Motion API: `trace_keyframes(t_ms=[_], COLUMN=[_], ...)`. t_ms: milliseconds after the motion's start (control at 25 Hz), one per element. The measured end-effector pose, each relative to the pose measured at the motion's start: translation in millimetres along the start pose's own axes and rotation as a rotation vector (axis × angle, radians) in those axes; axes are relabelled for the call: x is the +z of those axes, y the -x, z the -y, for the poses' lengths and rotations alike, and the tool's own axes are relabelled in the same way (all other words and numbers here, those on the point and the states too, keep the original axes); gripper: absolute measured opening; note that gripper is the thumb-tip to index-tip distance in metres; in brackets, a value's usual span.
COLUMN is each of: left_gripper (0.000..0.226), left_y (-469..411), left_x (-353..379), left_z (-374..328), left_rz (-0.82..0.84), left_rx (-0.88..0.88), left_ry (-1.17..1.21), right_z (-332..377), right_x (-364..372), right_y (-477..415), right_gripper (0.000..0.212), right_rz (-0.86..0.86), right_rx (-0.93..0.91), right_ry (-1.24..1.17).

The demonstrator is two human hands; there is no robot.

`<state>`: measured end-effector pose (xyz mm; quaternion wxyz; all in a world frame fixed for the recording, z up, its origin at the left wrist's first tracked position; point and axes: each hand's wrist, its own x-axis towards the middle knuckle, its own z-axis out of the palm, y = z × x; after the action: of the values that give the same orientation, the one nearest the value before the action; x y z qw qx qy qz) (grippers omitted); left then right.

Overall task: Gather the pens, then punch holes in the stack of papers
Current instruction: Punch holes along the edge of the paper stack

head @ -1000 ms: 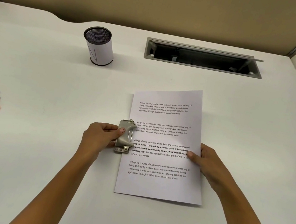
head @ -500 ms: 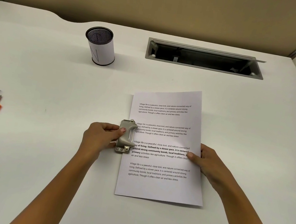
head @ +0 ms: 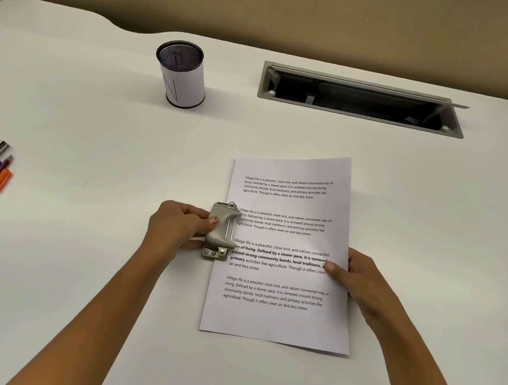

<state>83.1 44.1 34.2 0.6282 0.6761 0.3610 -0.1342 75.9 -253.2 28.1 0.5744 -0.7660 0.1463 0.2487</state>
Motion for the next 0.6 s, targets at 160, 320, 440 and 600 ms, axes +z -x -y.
trace_keyframes(t_ms=[160, 320, 440, 600], left_gripper=[0.014, 0.016, 0.018, 0.019], left_y=[-1.9, -1.9, -2.7, -3.5], left_x=[2.2, 5.4, 6.7, 8.2], left_z=[1.0, -1.4, -2.7, -2.8], left_rz=[-0.064, -0.128, -0.149, -0.149], left_rx=[0.014, 0.04, 0.037, 0.036], left_ry=[-0.037, -0.104, -0.144, -0.153], right_z=[-1.5, -1.8, -3.6, -5.7], right_x=[2.4, 3.1, 3.4, 3.7], right_y=[1.3, 0.9, -0.2, -1.2], right_gripper=[0.027, 0.029, 0.028, 0.027], right_rz=[-0.018, -0.027, -0.031, -0.043], right_rx=[-0.009, -0.019, -0.01, -0.017], right_ry=[0.012, 0.036, 0.035, 0.045])
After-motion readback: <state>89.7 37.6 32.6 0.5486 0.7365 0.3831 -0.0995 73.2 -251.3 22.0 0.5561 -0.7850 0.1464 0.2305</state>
